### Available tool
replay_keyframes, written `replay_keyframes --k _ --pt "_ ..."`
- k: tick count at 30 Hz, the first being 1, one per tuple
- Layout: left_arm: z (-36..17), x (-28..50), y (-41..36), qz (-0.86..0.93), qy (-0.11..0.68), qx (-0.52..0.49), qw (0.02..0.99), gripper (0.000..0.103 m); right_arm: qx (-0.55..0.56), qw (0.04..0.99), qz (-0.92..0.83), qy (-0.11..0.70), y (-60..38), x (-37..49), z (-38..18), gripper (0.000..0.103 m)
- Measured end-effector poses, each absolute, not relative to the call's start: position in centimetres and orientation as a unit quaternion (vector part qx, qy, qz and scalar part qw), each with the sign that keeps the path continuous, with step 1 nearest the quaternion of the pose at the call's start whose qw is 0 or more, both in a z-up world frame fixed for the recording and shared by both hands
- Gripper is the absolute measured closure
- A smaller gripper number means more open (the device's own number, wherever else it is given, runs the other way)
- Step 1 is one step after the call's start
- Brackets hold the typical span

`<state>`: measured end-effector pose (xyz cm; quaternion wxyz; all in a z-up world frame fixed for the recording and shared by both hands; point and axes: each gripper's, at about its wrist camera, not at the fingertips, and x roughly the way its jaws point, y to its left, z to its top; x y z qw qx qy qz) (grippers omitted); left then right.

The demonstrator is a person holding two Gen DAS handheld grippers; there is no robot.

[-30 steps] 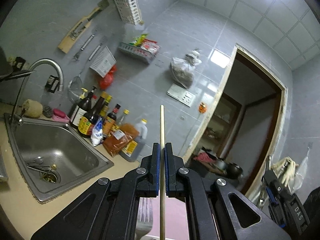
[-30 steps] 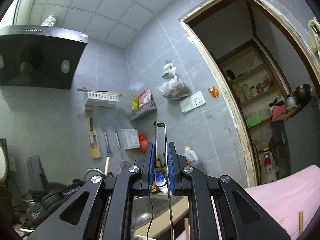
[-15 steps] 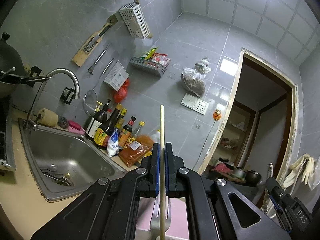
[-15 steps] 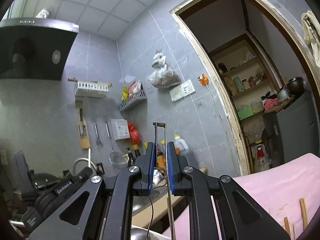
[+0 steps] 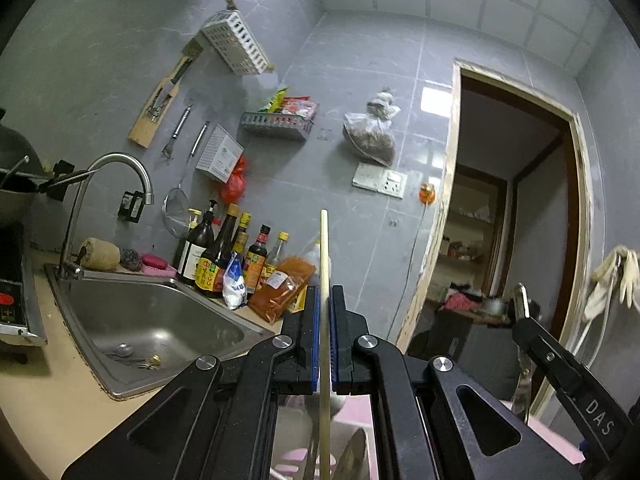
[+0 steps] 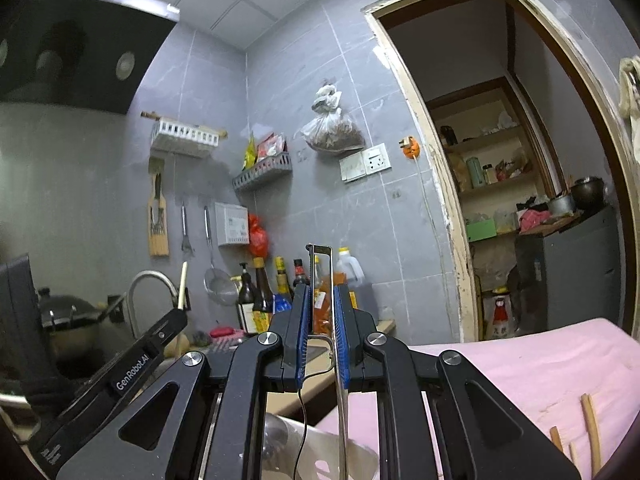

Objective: Organize utensils
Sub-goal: 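Lift the chopstick and peeler in both tools up over the white caddy, then open both tools to drop the chopstick and peeler into the caddy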

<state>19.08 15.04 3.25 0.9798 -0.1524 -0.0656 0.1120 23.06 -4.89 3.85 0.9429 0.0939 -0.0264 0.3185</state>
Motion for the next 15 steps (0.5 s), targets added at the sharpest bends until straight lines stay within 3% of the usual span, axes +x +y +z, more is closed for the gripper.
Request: replay_keyframes --k 15 --pt "1.8 18.6 14.5 0.089 -0.018 -0.147 0.985 0.100 0.082 0.938 0.337 -0.004 -4.2 23.1 3.1 0.092"
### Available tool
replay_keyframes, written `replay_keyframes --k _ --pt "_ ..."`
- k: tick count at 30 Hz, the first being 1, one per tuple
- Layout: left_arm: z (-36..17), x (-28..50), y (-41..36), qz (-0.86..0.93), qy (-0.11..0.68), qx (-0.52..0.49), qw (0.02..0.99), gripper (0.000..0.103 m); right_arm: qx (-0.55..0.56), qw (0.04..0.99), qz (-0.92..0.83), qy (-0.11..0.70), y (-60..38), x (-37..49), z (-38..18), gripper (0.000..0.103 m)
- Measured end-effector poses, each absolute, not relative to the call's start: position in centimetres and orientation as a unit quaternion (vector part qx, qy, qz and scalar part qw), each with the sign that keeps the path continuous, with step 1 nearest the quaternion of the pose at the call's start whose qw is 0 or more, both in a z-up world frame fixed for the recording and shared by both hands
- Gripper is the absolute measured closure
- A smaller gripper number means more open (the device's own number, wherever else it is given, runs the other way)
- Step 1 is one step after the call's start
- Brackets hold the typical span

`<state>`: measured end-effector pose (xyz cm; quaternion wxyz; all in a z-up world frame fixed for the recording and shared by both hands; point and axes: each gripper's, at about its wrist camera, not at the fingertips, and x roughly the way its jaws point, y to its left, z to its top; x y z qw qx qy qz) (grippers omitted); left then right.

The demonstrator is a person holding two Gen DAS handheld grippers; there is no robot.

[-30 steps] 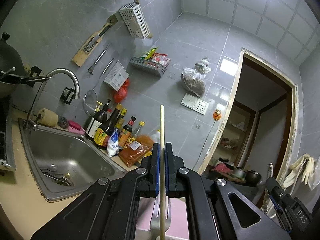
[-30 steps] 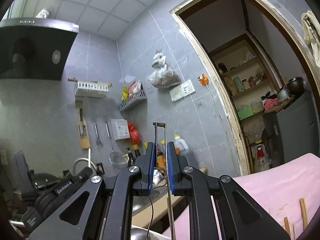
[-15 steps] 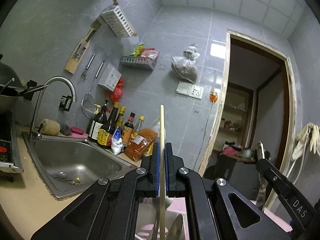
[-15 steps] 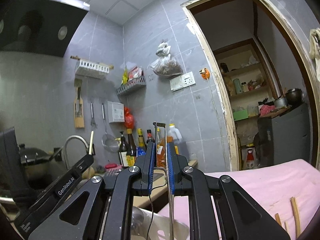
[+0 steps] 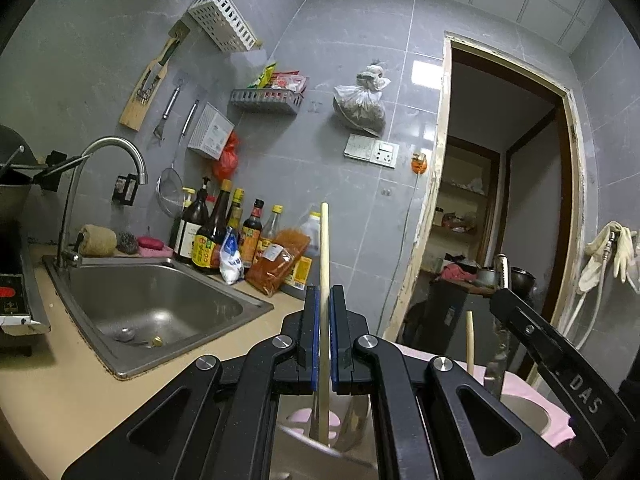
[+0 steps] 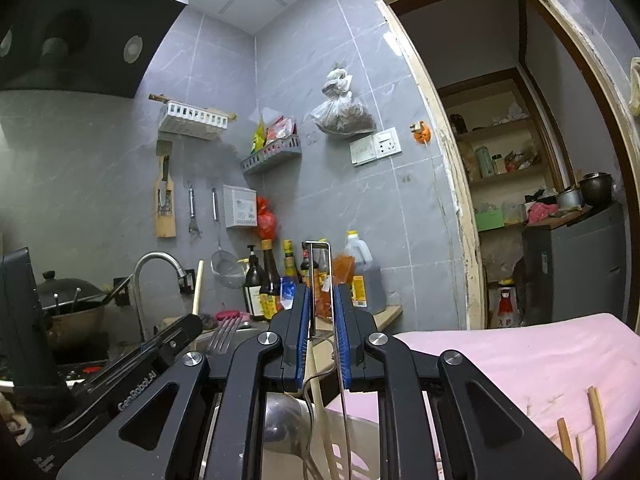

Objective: Organize utensils
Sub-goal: 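Open both tools to drop the chopstick and peeler into the caddy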

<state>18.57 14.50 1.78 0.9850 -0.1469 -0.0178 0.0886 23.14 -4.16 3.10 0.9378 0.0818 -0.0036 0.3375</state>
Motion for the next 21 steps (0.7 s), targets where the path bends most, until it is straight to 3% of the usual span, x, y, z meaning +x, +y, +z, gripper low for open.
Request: replay_keyframes --k 6,16,19,21 --pt "1.9 18.2 14.8 0.078 -0.010 -0.154 0.985 0.100 0.081 0.936 0.342 -0.004 -4.2 23.0 3.1 0.091" --pt "2.3 17.9 15.0 0.068 -0.006 -0.163 0.984 0.098 0.087 0.938 0.336 -0.019 -4.7 22.5 3.6 0.080" --pt "2.8 17.6 14.9 0.077 -0.004 -0.157 0.985 0.096 0.090 0.942 0.322 -0.029 -5.3 22.1 4.0 0.073" --pt "3.1 17.5 14.7 0.073 0.002 -0.151 0.986 0.089 0.090 0.946 0.311 -0.033 -5.7 21.9 4.2 0.066"
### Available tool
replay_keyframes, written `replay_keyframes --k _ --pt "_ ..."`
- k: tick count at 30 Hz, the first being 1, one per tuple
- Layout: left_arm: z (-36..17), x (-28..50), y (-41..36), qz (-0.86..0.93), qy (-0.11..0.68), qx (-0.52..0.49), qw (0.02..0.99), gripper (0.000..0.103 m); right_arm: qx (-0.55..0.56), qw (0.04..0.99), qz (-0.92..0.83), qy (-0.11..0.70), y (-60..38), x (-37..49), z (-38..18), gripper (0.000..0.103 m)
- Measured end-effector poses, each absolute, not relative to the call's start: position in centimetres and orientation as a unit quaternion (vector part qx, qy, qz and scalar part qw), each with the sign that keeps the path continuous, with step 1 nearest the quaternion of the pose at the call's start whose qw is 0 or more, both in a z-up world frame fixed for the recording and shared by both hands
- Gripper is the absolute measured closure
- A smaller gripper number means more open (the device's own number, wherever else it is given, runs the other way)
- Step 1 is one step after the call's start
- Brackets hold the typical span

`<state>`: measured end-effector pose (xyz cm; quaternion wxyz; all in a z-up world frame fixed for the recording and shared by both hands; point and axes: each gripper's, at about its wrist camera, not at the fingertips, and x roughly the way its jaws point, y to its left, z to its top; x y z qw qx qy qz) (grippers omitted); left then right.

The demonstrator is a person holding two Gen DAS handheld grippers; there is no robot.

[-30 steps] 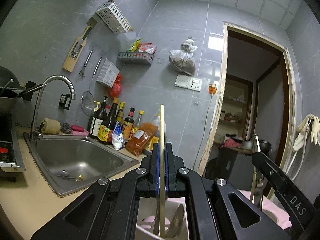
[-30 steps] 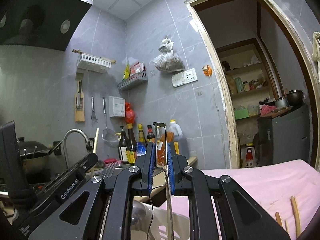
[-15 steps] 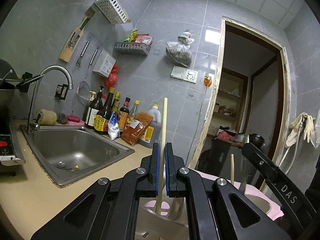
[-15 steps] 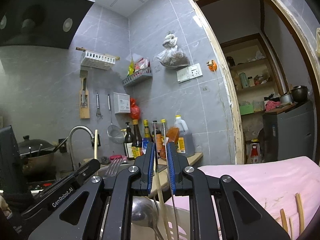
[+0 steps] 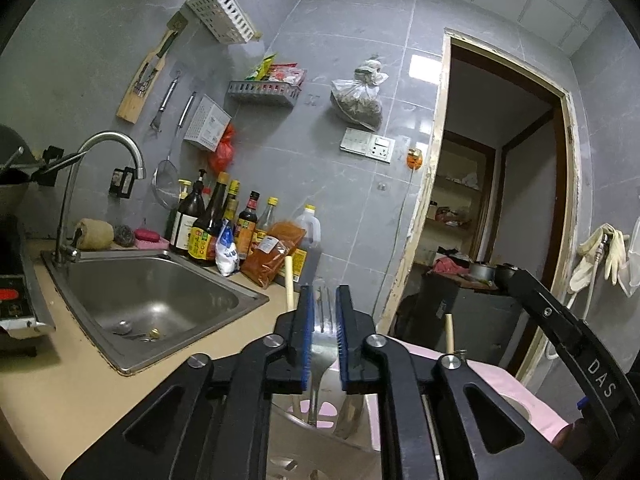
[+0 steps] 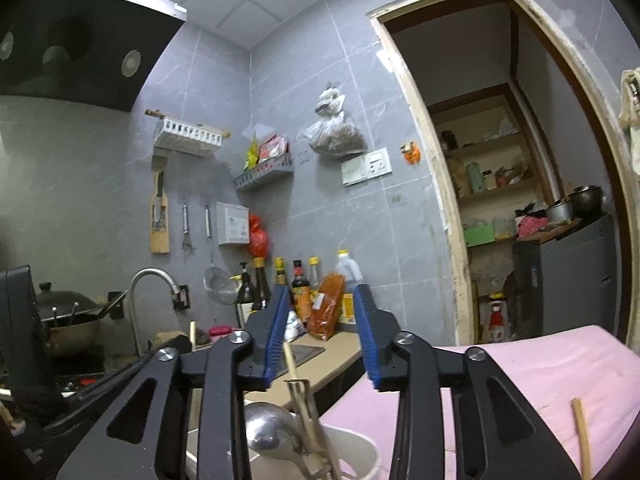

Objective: Organize utensils
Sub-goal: 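Open both tools to drop the chopstick and peeler into the caddy, then move both tools back down to the chopsticks on the cloth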

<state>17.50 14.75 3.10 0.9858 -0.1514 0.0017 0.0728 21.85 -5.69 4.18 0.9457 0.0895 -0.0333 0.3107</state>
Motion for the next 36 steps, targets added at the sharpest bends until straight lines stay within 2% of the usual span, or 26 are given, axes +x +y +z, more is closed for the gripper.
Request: replay_keyframes --k 1,3,6,7,8,11,15,16,18,20,26,36 --pt "3.1 17.5 14.7 0.072 0.005 -0.148 0.986 0.085 0.089 0.947 0.307 -0.033 -5.8 21.8 4.2 0.061" --pt "3.3 17.3 14.5 0.066 0.009 -0.144 0.987 0.072 0.088 0.951 0.295 -0.030 -6.2 21.6 4.3 0.055" --pt "3.6 16.8 13.9 0.057 0.012 -0.132 0.990 0.067 0.078 0.959 0.273 -0.019 -6.8 21.3 4.3 0.050" --pt "3.9 16.6 13.6 0.052 0.018 -0.124 0.991 0.065 0.078 0.960 0.267 -0.014 -7.2 21.2 4.3 0.044" --pt "4.0 16.6 13.5 0.049 0.021 -0.121 0.991 0.062 0.078 0.962 0.261 -0.008 -7.6 21.1 4.4 0.034" --pt "4.4 16.2 12.8 0.030 0.033 -0.118 0.992 0.048 0.085 0.966 0.244 0.012 -9.4 20.8 4.3 0.026" --pt "5.0 15.7 11.4 -0.002 0.055 -0.112 0.992 0.038 0.090 0.971 0.217 0.040 -12.7 20.1 4.2 0.018" --pt "5.2 15.6 10.7 -0.015 0.062 -0.108 0.992 0.036 0.092 0.972 0.211 0.045 -13.4 19.9 4.2 0.015" --pt "5.3 15.4 9.6 -0.039 0.073 -0.102 0.991 0.025 0.089 0.974 0.201 0.056 -15.3 19.4 4.2 0.008" --pt "5.4 15.3 8.6 -0.060 0.083 -0.099 0.990 0.020 0.082 0.977 0.190 0.059 -17.0 18.7 4.2 0.001" --pt "4.7 15.5 4.1 -0.123 0.130 -0.066 0.982 0.015 0.039 0.983 0.161 0.076 -21.8 17.0 4.5 0.000" --pt "1.3 18.5 -2.9 -0.196 0.248 -0.017 0.949 0.015 -0.006 0.981 0.137 0.138 -27.5 16.8 3.0 0.000"
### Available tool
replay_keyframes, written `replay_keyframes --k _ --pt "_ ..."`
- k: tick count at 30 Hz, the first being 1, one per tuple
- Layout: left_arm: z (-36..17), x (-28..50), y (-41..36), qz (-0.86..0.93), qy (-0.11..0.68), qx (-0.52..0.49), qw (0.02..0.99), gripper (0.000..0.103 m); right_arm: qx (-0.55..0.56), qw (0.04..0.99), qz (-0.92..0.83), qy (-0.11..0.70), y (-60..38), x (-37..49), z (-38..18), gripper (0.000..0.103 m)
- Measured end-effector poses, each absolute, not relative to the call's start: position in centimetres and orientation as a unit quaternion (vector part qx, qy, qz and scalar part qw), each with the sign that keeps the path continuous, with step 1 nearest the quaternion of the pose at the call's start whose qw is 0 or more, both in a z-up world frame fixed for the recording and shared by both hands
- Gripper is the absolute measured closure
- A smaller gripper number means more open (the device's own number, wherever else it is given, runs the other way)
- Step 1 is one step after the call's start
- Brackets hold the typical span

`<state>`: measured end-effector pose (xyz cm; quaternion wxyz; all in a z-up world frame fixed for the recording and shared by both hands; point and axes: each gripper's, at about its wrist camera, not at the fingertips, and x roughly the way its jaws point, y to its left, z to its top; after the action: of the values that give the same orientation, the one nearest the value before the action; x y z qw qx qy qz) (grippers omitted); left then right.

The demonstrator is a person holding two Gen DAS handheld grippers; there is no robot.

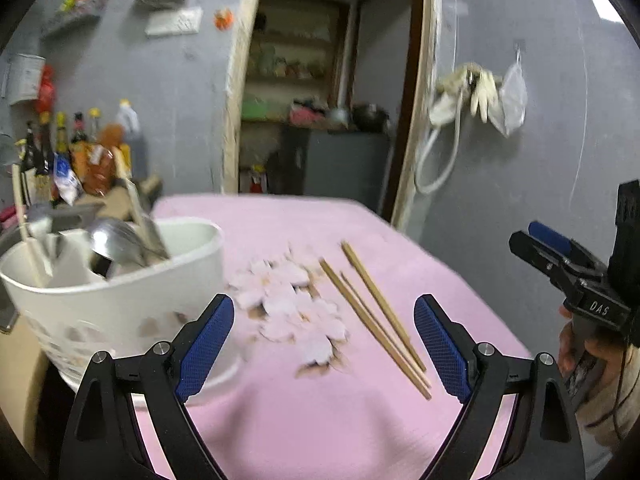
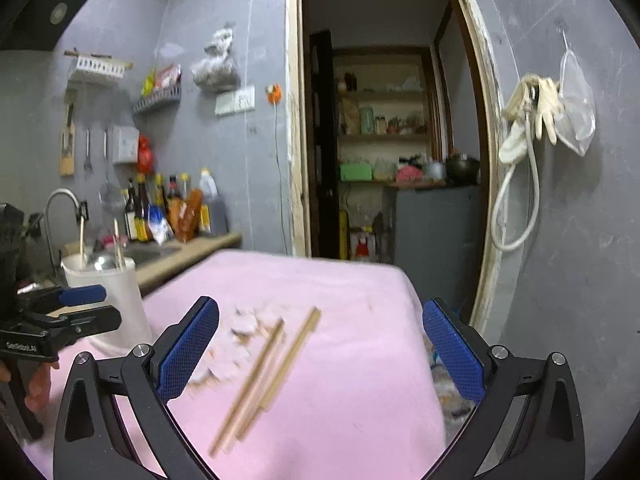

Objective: Organize utensils
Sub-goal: 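Move both tools back down to the chopsticks on the cloth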

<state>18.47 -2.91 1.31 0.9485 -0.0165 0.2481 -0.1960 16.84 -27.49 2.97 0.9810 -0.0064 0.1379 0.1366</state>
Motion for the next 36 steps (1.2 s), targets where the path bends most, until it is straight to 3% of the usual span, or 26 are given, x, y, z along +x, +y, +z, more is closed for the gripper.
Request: replay_keyframes --k 4,10,14,20,23,36 --pt "0.2 20.0 -4.5 -0.201 0.292 -0.004 0.935 0.015 -0.005 0.974 0.142 0.177 -28.6 18.0 1.7 0.003" --pt "-1.0 23.4 -5.9 -0.212 0.353 -0.017 0.911 0.017 -0.001 0.953 0.170 0.250 -28.7 21.2 0.0 0.029" --pt "-1.7 25.1 -6.8 -0.220 0.382 -0.014 0.897 0.034 -0.001 0.935 0.188 0.299 -28.3 23.8 -1.1 0.048" --pt "-3.0 28.0 -8.0 -0.231 0.419 -0.022 0.878 0.058 -0.003 0.913 0.208 0.352 -27.8 27.4 -2.4 0.067" --pt "-3.6 29.5 -8.0 -0.228 0.438 -0.035 0.869 0.068 -0.004 0.904 0.216 0.368 -27.5 28.7 -2.9 0.070" --pt "-4.3 32.9 -8.0 -0.225 0.463 -0.067 0.854 0.073 -0.014 0.881 0.232 0.411 -25.5 33.2 -3.9 0.072"
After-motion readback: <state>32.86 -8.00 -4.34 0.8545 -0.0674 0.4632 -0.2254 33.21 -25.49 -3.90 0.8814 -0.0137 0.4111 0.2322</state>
